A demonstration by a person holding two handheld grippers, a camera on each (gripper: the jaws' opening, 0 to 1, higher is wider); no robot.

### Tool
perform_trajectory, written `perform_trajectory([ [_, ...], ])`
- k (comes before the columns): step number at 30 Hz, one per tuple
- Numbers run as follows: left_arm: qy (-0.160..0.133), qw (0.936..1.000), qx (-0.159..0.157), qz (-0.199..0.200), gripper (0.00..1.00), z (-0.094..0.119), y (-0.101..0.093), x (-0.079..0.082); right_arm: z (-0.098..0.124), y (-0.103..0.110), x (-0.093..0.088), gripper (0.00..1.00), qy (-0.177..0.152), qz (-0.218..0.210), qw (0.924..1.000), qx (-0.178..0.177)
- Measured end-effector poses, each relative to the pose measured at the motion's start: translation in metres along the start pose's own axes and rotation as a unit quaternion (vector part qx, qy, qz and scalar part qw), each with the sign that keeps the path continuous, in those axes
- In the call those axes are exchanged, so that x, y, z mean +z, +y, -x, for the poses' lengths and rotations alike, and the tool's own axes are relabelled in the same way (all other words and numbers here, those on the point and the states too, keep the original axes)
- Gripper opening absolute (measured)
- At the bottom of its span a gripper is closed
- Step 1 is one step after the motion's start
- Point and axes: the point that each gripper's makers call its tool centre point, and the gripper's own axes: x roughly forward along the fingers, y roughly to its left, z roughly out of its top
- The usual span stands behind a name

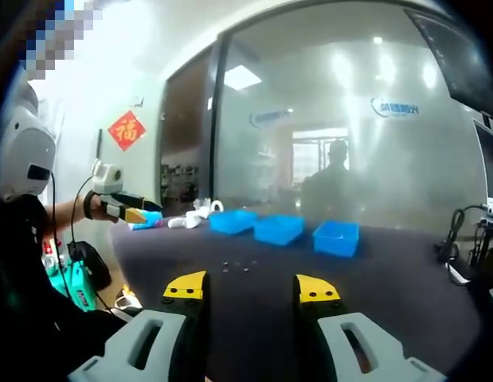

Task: Sort the screws, nuts, and washers into the corresponding bins

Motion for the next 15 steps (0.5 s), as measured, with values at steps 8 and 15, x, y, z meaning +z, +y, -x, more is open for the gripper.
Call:
perform_trajectory([
  [8, 0.02, 0.9994, -0.021, -0.019, 0.51, -0.006, -0.005, 0.003, -0.001, -0.001, -0.003, 0.38, 0.007, 0.002, 1.0, 0.006],
  [15, 0.045, 0.9982, -0.035, -0.02, 0.51, -0.019, -0.002, 0.002, -0.001, 0.0, -0.005, 0.38, 0.008, 0.003, 0.9999, 0.009],
])
